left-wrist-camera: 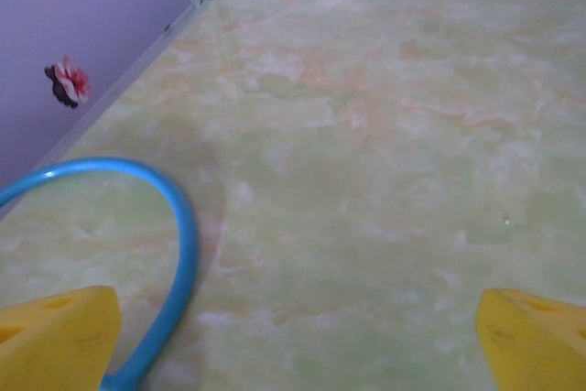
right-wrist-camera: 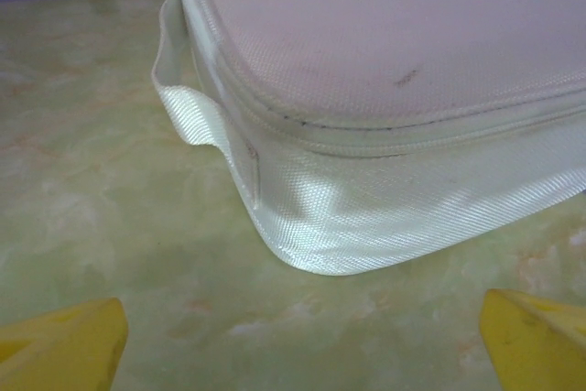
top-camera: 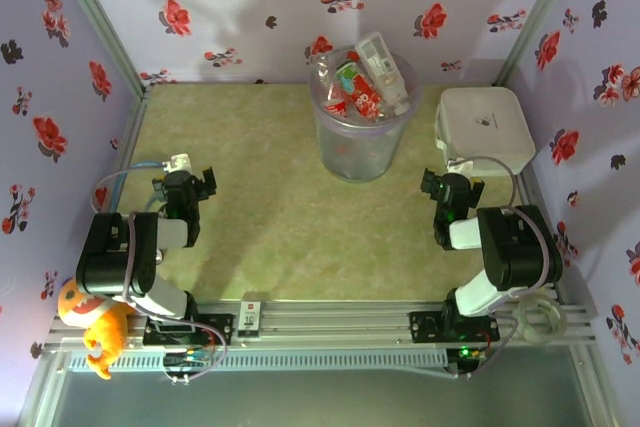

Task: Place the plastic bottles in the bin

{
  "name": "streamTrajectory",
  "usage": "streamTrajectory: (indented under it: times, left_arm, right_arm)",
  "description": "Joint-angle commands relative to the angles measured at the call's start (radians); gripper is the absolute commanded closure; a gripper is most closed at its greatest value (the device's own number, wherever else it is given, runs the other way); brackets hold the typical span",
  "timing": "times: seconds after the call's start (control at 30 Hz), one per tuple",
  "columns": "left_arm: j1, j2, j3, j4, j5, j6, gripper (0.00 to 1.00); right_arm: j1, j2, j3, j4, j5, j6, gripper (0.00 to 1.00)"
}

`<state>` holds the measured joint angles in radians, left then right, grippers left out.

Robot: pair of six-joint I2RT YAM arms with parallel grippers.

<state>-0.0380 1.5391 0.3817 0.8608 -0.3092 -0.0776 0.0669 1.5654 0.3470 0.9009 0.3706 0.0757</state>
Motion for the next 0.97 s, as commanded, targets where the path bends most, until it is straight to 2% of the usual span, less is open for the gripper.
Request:
streamTrajectory:
  times: [0.0, 0.93]
  left_arm:
    - [0.006, 0.008, -0.001, 0.062, 0.008, 0.021, 0.00]
    - [0.006, 0.011, -0.003, 0.067, 0.008, 0.023, 0.00]
  right_arm:
    - [-0.012, 0.001, 0.017, 0.041, 0.008, 0.032, 0.01]
    - [-0.012, -0.005, 0.016, 0.032, 0.018, 0.034, 0.01]
